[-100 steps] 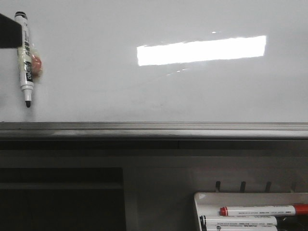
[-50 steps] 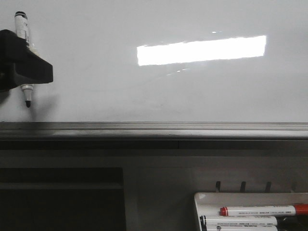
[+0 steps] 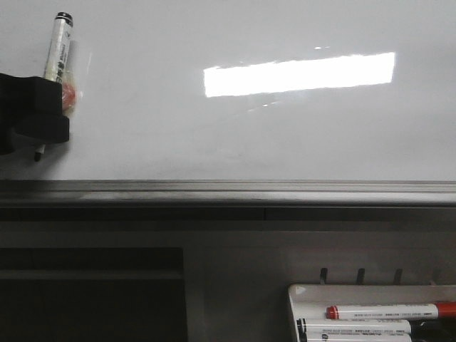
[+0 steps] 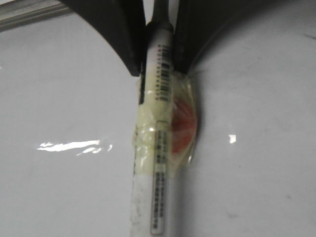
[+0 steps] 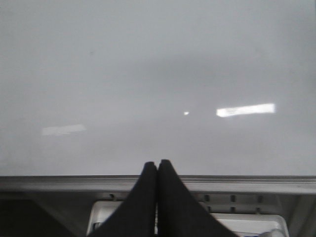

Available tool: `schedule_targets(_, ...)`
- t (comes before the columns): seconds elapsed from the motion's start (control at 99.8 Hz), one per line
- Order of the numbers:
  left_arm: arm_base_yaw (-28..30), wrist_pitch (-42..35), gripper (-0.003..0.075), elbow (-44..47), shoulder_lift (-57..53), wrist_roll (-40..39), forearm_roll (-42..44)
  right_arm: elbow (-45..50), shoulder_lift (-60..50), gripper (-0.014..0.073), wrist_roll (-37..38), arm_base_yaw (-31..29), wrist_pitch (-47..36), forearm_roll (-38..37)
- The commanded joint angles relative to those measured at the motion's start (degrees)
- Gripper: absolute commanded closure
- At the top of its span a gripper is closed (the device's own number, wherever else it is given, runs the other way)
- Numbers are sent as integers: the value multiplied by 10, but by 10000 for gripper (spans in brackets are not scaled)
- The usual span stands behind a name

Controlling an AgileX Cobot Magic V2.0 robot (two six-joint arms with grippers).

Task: Write number 2 on whiteboard

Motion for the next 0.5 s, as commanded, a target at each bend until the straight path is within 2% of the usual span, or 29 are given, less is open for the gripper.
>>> schedule_targets(0.0,-7,-22,741,-15,-21,-5,54,-20,14,664,-5,47,-57,12)
schedule_targets(0.15,-47,2,741,-15,-73,-5,195,-20,48,664,-76,179,-64,11)
schedule_targets(0.331,-127,15,741,-15,-137,-5,366,-28,99,659,-124,342,-77,11)
schedule_targets(0.401,-154,38,741,-15,-152,-5,459,-32,121,599,-128,401,-96,11)
schedule_targets(0.491,-180,80,741,-15,-165,-5,514,-40,153,426,-143,471,-121,11)
